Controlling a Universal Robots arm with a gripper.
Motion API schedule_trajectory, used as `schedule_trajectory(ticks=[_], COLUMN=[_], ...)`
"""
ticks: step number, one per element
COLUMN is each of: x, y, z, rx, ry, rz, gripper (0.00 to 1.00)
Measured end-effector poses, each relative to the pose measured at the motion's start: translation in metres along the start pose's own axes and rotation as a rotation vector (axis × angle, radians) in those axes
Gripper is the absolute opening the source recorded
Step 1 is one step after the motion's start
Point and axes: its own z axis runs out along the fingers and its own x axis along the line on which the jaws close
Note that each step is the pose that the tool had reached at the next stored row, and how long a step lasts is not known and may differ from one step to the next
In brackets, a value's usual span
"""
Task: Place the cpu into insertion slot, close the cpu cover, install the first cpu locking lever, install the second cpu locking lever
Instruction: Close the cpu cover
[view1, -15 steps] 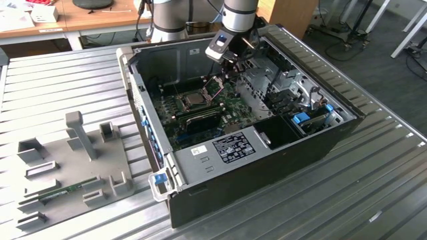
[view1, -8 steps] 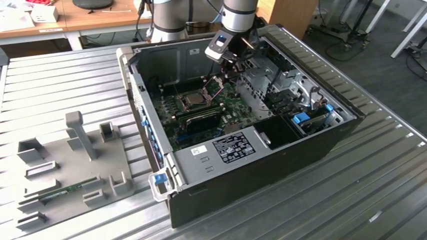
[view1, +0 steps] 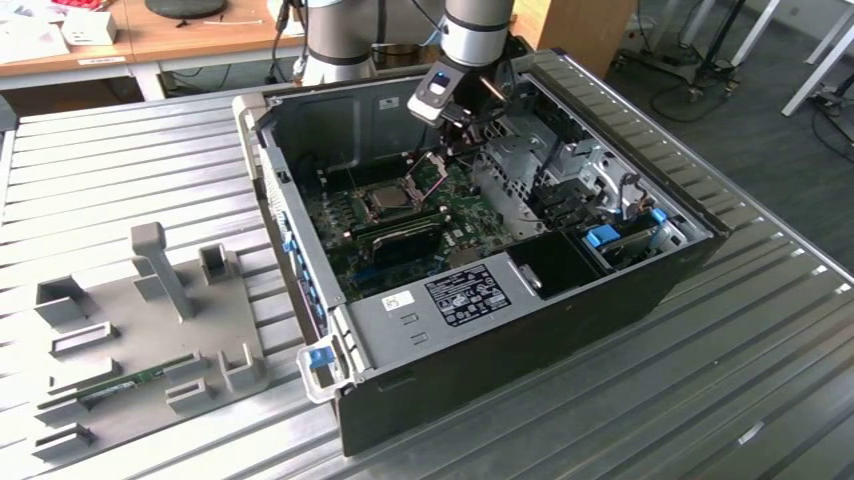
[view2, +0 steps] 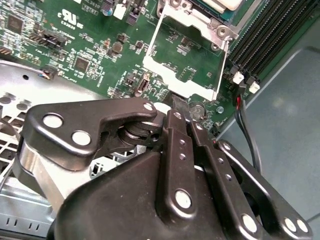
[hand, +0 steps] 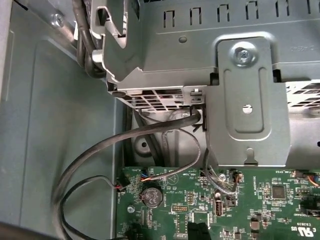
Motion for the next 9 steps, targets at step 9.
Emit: schedule_trajectory(ticks=[9], x=[0.0000], y=[-0.0069], z=[0.0000], rx=[-0.0026], ry=[0.0004], rz=[0.000], gripper=[0.11])
